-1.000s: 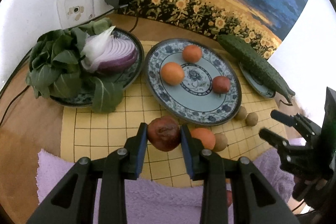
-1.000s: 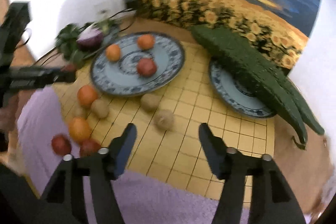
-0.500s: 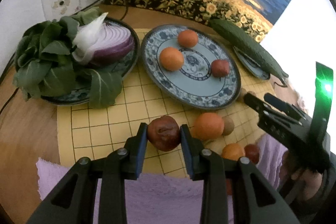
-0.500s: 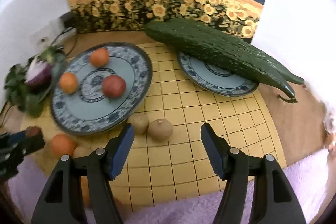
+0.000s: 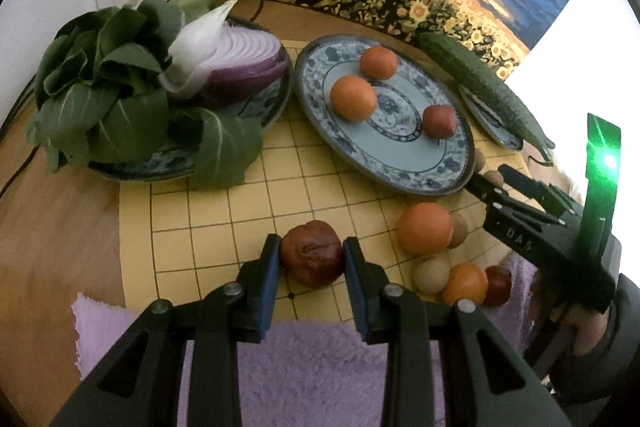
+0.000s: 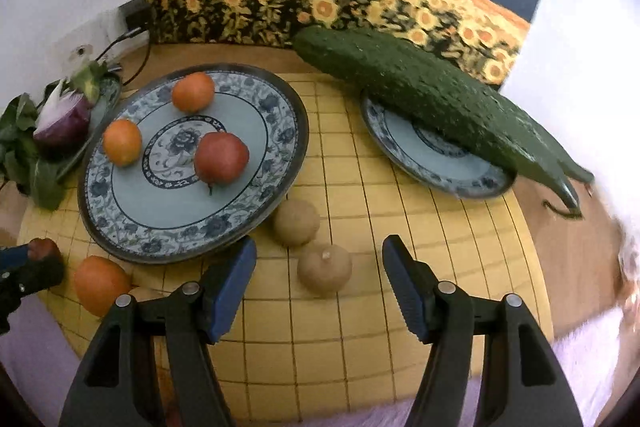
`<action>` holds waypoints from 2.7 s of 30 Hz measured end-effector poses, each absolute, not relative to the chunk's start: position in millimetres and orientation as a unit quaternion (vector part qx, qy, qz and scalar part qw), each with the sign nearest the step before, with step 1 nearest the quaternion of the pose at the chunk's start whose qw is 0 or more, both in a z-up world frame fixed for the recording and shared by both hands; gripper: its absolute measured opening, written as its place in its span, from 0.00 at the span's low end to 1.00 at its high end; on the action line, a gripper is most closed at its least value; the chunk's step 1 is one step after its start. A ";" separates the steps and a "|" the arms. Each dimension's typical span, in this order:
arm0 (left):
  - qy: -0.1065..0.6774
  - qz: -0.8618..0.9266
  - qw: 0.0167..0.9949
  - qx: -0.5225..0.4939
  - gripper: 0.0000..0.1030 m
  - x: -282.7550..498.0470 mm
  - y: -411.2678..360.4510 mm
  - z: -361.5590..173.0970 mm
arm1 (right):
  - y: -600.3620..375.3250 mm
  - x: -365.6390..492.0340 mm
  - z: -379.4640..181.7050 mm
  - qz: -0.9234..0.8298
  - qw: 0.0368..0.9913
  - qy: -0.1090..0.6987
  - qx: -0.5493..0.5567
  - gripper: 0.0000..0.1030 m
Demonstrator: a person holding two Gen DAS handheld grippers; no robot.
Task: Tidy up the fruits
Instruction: 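Grasp a kiwi with the right tool while the left tool holds the plum, then lower the plum and kiwi onto the blue-and-white plate and open both tools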
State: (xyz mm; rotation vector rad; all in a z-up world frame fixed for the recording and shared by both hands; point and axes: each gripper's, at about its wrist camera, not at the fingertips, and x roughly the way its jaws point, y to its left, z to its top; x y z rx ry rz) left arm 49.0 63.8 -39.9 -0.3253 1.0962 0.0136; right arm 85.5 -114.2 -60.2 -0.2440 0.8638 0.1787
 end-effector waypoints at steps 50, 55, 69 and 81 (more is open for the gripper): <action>0.470 -0.011 0.875 -0.117 0.32 106.4 46.3 -9.7 | -59.5 111.4 -18.0 0.233 0.900 0.356 -0.092 0.25; 0.473 -0.011 0.873 -0.124 0.32 108.2 48.9 -15.0 | -55.1 119.0 -19.4 0.246 0.897 0.357 -0.086 0.25; 0.478 -0.016 0.869 -0.127 0.32 113.0 50.4 -22.0 | -43.1 123.9 -29.9 0.271 0.882 0.375 -0.096 0.25; 0.478 -0.016 0.869 -0.129 0.32 110.9 51.3 -19.9 | -37.2 120.7 -31.8 0.271 0.876 0.385 -0.101 0.37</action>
